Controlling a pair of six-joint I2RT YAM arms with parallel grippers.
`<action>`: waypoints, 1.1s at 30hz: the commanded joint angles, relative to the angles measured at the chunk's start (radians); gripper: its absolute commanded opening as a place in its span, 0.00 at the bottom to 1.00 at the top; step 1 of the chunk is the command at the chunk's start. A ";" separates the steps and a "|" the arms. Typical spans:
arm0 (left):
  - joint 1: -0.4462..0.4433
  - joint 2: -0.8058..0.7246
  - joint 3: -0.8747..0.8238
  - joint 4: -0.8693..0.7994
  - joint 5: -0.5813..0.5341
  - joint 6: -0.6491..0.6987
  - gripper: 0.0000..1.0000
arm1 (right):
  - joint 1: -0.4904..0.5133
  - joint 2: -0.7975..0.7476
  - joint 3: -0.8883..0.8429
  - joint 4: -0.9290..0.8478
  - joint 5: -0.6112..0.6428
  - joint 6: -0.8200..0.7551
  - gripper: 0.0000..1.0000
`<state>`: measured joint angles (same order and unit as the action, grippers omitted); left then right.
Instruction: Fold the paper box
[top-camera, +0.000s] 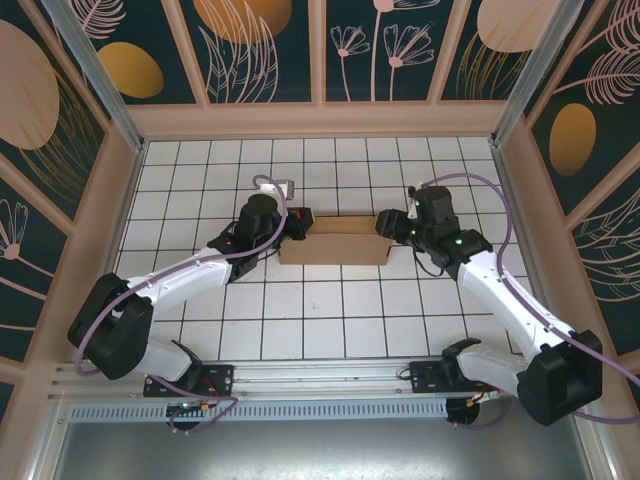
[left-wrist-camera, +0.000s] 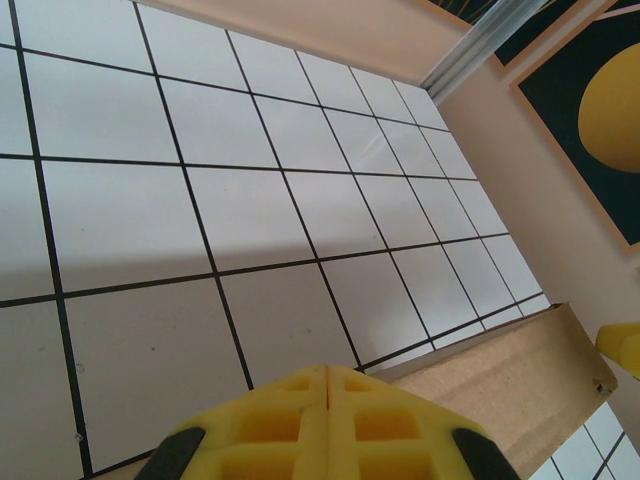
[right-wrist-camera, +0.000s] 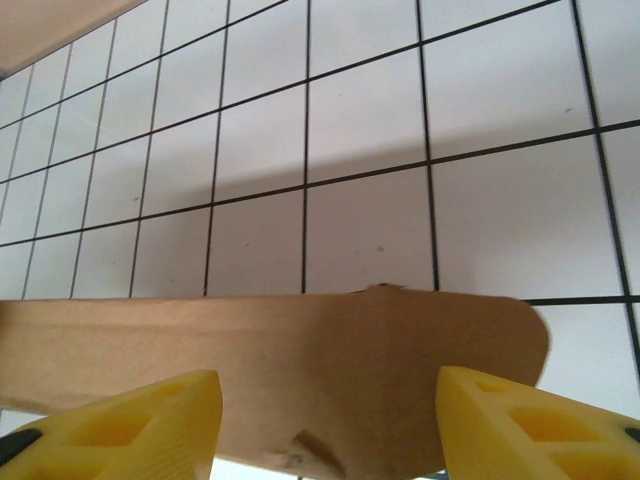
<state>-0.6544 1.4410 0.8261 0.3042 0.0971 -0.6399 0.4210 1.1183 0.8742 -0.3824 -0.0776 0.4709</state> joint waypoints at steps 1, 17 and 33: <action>0.002 0.006 -0.029 -0.035 0.012 0.016 0.00 | -0.010 0.024 0.003 -0.011 0.022 -0.028 0.59; 0.002 0.032 -0.067 0.021 0.056 -0.013 0.00 | -0.029 0.057 -0.125 0.145 -0.197 0.111 0.42; 0.002 0.036 -0.094 0.026 0.030 -0.045 0.00 | -0.048 -0.010 0.018 0.014 0.000 -0.015 0.52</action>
<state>-0.6495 1.4429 0.7639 0.4347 0.1188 -0.6640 0.3622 1.1465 0.8124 -0.2741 -0.1814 0.5209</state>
